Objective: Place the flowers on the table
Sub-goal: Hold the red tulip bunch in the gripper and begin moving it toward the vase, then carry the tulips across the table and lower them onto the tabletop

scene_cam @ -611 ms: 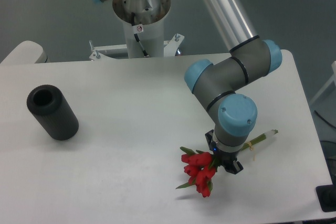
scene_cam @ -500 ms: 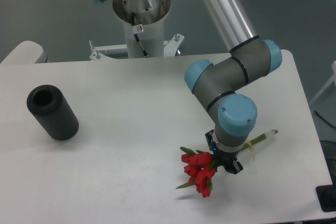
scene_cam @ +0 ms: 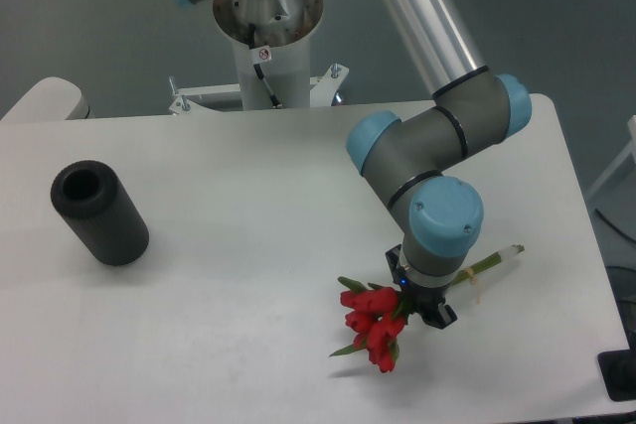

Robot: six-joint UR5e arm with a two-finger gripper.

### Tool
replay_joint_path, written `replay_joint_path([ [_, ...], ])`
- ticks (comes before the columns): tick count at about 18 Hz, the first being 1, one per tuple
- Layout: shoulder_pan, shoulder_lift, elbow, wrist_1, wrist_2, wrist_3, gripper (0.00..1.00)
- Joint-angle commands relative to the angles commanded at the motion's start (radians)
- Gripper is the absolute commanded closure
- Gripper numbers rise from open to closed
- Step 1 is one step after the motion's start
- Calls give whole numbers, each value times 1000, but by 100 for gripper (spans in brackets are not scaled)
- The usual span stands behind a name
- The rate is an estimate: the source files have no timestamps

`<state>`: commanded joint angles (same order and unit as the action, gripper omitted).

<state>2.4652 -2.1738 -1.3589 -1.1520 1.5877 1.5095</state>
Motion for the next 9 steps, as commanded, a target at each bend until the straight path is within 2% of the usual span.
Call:
replay_joint_path([
  [5, -46, 95, -144, 9, -11, -18, 95],
  [9, -126, 143, -218, 15, -9, -89, 95],
])
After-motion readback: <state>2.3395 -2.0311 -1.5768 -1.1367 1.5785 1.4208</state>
